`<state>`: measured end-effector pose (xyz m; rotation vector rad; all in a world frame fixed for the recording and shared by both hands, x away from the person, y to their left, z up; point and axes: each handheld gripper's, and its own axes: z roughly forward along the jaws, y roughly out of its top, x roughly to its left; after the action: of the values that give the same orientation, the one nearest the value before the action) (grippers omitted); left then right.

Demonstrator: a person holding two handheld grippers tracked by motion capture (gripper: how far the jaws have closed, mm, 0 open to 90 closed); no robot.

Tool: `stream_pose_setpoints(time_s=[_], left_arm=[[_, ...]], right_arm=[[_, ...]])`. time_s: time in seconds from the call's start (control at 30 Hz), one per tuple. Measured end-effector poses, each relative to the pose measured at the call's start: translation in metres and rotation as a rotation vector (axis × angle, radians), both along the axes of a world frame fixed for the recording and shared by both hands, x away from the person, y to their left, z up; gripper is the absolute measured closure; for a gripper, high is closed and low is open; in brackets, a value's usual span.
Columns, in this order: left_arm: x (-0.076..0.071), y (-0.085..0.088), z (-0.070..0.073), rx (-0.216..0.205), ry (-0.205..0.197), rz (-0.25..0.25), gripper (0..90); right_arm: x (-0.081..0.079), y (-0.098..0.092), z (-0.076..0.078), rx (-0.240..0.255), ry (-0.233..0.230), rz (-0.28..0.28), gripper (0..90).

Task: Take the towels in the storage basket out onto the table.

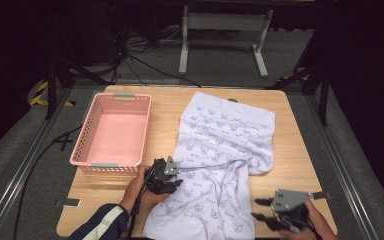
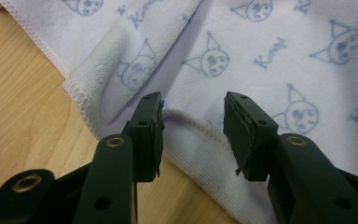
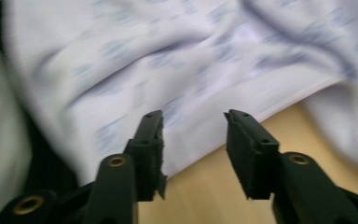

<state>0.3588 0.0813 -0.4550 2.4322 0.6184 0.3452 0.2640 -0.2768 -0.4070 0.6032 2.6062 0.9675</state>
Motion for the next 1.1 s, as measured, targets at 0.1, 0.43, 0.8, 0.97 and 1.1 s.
stream_pose_setpoints(time_s=[0.1,0.43,0.8,0.97,1.1], left_arm=[[0.001,0.001,-0.002,-0.018,0.016,0.005,58.1],[-0.022,0.015,-0.002,-0.007,0.027,-0.023,66.4],[-0.049,0.022,-0.003,-0.023,0.067,-0.04,62.3],[-0.051,0.025,-0.004,-0.031,0.062,-0.042,61.2],[-0.051,0.03,-0.003,-0.034,0.072,-0.039,61.7]], right_arm=[[0.036,0.007,-0.012,0.014,-0.02,-0.102,58.0],[0.05,-0.004,-0.041,-0.084,0.075,-0.196,63.8],[0.033,-0.017,-0.025,0.057,0.006,-0.248,55.0],[0.061,0.022,-0.025,0.006,-0.034,-0.211,54.0],[0.068,0.025,-0.042,-0.095,0.014,-0.246,53.7]])
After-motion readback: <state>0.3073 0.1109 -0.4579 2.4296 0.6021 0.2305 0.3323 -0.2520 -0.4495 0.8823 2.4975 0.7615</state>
